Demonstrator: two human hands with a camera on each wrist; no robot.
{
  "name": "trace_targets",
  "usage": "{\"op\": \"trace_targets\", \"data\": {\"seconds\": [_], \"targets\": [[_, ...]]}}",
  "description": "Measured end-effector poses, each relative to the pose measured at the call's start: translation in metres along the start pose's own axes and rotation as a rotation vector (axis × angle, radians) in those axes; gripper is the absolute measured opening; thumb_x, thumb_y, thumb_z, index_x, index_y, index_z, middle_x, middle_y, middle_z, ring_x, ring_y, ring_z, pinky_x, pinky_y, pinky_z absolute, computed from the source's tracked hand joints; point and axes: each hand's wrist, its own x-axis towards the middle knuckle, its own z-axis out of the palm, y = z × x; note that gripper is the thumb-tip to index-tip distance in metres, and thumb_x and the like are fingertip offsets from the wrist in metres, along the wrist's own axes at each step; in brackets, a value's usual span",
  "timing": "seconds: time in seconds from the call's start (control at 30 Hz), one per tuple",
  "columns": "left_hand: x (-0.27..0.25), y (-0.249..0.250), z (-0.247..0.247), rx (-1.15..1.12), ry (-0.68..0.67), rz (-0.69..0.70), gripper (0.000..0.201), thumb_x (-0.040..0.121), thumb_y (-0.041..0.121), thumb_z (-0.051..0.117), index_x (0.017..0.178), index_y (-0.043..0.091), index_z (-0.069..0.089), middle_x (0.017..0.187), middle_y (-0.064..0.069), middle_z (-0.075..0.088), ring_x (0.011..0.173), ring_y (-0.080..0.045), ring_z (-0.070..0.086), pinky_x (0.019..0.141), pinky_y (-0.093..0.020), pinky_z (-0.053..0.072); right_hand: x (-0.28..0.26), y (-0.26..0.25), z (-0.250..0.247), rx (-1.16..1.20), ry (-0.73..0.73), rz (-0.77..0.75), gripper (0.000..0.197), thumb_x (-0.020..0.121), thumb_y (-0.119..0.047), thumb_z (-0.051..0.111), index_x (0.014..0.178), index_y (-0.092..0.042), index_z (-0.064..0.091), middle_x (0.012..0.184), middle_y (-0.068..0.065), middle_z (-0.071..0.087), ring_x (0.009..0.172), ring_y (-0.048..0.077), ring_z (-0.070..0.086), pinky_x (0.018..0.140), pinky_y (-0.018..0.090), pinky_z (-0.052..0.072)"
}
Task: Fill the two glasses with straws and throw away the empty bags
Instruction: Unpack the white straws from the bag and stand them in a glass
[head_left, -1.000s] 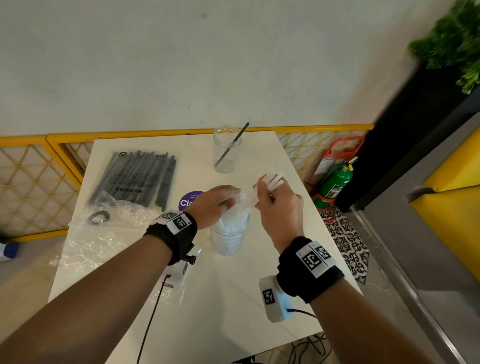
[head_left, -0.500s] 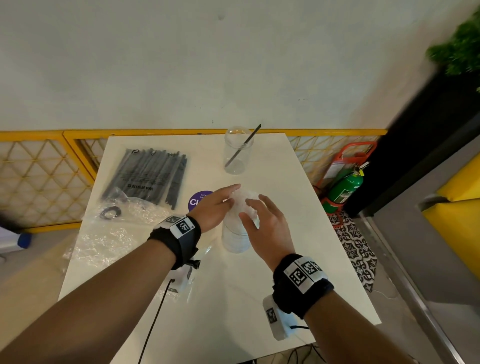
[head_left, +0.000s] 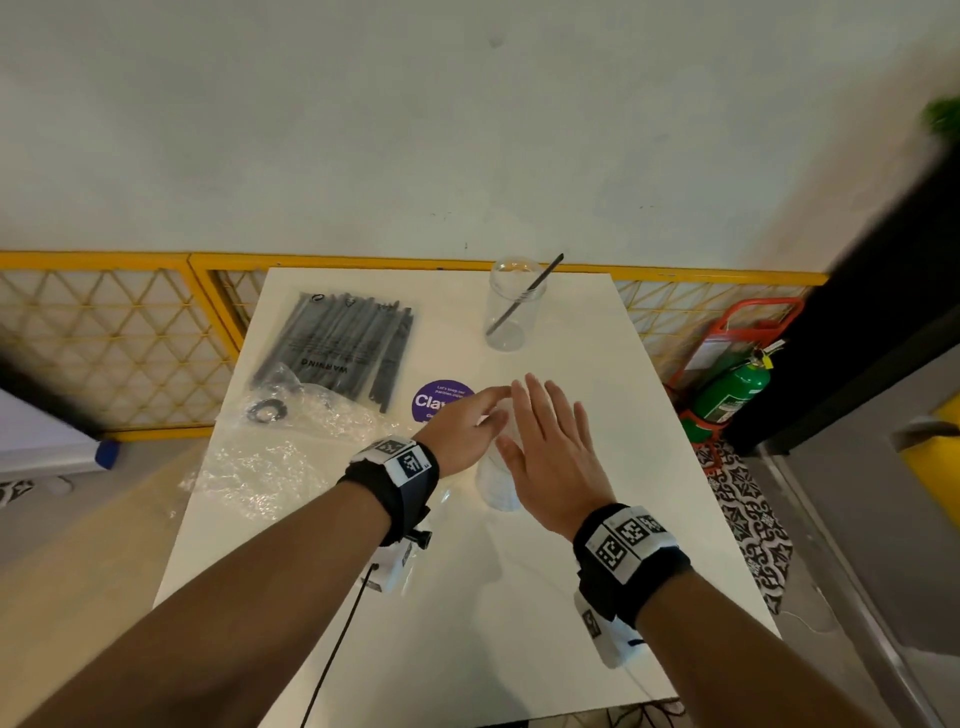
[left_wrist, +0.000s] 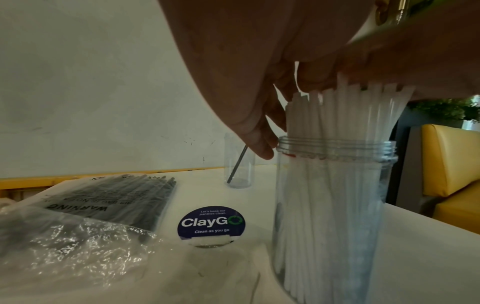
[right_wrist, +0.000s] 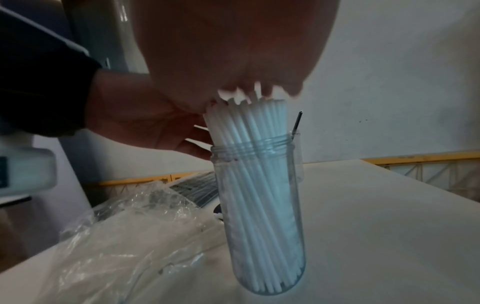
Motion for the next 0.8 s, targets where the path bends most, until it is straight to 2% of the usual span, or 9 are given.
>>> {"op": "trace_targets", "data": {"seconds": [0.13, 0.23, 0.37, 0.47, 0.53, 0.57, 0.67, 0.73, 0.8], "targets": [[-0.008, 0.002, 0.0, -0.017, 0.014, -0.008, 0.038, 0.103, 0.021, 0.044, 0.141, 0.025, 0.047, 0.132, -0.002, 0.062, 0.121, -0.016, 0.057, 0.104, -0.035, 0.045, 0.006, -0.003, -0.002, 0.021, 0.057, -0.049, 0.057, 0.102, -0.036, 0.021, 0.156, -0.019, 0.013, 0.164, 0.008, 0.015, 0.151, 0.028, 0.013, 0.12, 0.055, 0.017], [-0.013, -0.001, -0.001, 0.014, 0.035, 0.015, 0.034, 0.103, 0.021, 0.045, 0.137, 0.021, 0.05, 0.127, -0.003, 0.065, 0.116, -0.017, 0.061, 0.1, -0.035, 0.048, 0.008, -0.003, -0.003, -0.051, 0.003, -0.077, 0.057, 0.1, -0.036, 0.012, 0.154, -0.022, 0.02, 0.161, 0.007, 0.023, 0.149, 0.027, 0.019, 0.117, 0.058, 0.023], [-0.017, -0.007, 0.0, 0.014, 0.025, 0.021, 0.044, 0.103, 0.026, 0.047, 0.147, 0.024, 0.041, 0.139, 0.002, 0.056, 0.122, -0.015, 0.056, 0.104, -0.032, 0.045, 0.007, 0.001, 0.004, -0.074, -0.008, -0.033, 0.059, 0.1, -0.036, 0.012, 0.152, -0.015, 0.03, 0.159, 0.006, 0.031, 0.148, 0.027, 0.025, 0.114, 0.062, 0.025], [-0.023, -0.019, -0.006, -0.16, 0.265, -0.018, 0.056, 0.102, 0.027, 0.049, 0.153, 0.024, 0.026, 0.149, 0.003, 0.041, 0.13, -0.014, 0.046, 0.11, -0.033, 0.039, 0.002, 0.001, 0.005, -0.022, 0.007, -0.035, 0.063, 0.1, -0.048, 0.009, 0.153, -0.017, 0.024, 0.161, 0.003, 0.026, 0.15, 0.023, 0.017, 0.12, 0.06, 0.013], [-0.03, -0.042, -0.015, -0.096, 0.451, -0.086, 0.062, 0.1, 0.029, 0.054, 0.153, 0.018, 0.024, 0.155, -0.004, 0.033, 0.139, -0.021, 0.039, 0.114, -0.039, 0.036, -0.003, -0.003, -0.002, 0.066, 0.101, -0.05, 0.067, 0.101, -0.054, 0.01, 0.152, -0.016, 0.028, 0.16, 0.003, 0.03, 0.15, 0.021, 0.017, 0.121, 0.054, 0.009], [-0.035, -0.057, -0.02, 0.036, 0.428, -0.167, 0.069, 0.097, 0.035, 0.058, 0.154, 0.019, 0.022, 0.159, -0.005, 0.027, 0.143, -0.025, 0.032, 0.116, -0.044, 0.032, -0.005, -0.005, -0.006, 0.106, 0.161, -0.075, 0.065, 0.101, -0.053, 0.015, 0.149, -0.014, 0.036, 0.157, 0.004, 0.035, 0.149, 0.021, 0.021, 0.121, 0.054, 0.013], [-0.057, -0.105, -0.021, 0.435, 0.076, -0.568, 0.111, 0.075, 0.073, 0.063, 0.156, 0.032, -0.002, 0.164, 0.003, -0.013, 0.151, -0.036, -0.004, 0.117, -0.06, 0.018, -0.015, -0.016, -0.013, 0.181, 0.367, -0.299, 0.036, 0.1, -0.027, 0.047, 0.123, -0.007, 0.064, 0.135, 0.008, 0.061, 0.134, 0.026, 0.047, 0.111, 0.05, 0.037], [-0.067, -0.133, -0.011, 0.452, -0.068, -0.736, 0.128, 0.064, 0.076, 0.07, 0.153, 0.039, -0.015, 0.16, 0.003, -0.03, 0.147, -0.042, -0.02, 0.117, -0.064, 0.015, -0.024, -0.032, -0.016, 0.244, 0.409, -0.495, 0.019, 0.093, -0.011, 0.057, 0.102, -0.005, 0.073, 0.114, 0.005, 0.072, 0.114, 0.026, 0.061, 0.096, 0.041, 0.049], [-0.074, -0.155, 0.001, 0.492, -0.152, -0.791, 0.133, 0.056, 0.075, 0.074, 0.152, 0.041, -0.011, 0.159, 0.0, -0.026, 0.144, -0.048, -0.018, 0.114, -0.064, 0.023, -0.033, -0.051, -0.017, 0.275, 0.342, -0.646, 0.014, 0.089, -0.006, 0.061, 0.094, -0.006, 0.074, 0.101, 0.002, 0.074, 0.1, 0.025, 0.064, 0.086, 0.035, 0.052]]}}
